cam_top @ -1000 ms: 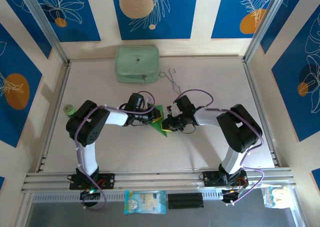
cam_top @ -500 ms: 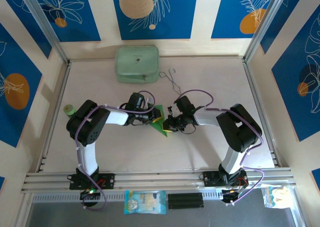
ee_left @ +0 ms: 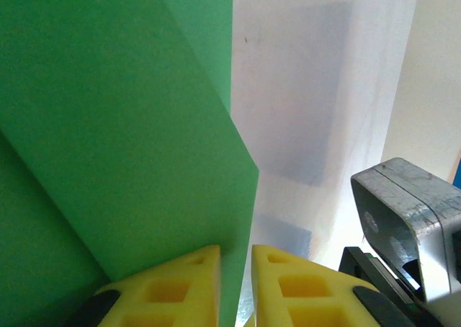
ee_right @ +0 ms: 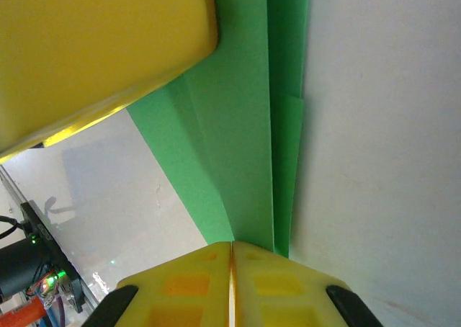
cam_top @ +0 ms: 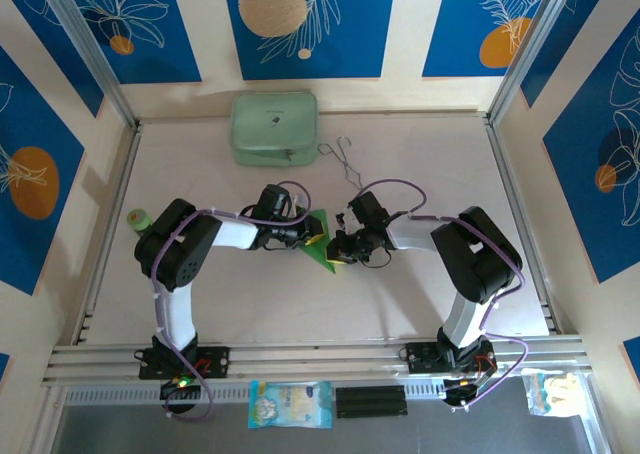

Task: Fold a paper plane with a square sheet of paper (pick it up from the middle)
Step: Fourth fold the wing at the center of the table.

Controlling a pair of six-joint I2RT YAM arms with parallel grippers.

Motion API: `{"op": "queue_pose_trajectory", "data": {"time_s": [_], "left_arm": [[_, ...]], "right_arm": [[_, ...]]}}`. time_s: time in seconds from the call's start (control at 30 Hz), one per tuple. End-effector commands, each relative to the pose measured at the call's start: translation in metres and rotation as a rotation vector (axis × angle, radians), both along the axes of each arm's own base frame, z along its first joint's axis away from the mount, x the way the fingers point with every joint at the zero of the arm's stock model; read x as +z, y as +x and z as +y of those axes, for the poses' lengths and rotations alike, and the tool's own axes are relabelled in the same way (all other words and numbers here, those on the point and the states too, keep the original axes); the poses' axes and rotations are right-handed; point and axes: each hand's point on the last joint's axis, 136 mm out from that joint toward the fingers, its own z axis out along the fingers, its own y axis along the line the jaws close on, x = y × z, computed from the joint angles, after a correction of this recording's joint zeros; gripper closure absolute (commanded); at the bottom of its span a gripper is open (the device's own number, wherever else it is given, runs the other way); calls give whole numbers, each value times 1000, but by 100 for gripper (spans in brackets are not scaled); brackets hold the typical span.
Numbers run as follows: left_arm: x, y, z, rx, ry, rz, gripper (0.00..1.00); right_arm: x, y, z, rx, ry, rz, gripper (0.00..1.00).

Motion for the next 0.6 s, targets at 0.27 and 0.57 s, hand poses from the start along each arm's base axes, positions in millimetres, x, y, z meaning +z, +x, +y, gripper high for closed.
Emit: {"op": "queue_pose_trajectory", "data": {"time_s": [0.27, 0.57], "left_arm": [[-7, 3, -3, -21, 10, -2, 79], [-9, 3, -3, -23, 12, 2, 77]], "right_arm": [[-10, -3, -6, 8, -49, 15, 90], [-17, -4, -12, -2, -89, 22, 90]]}}
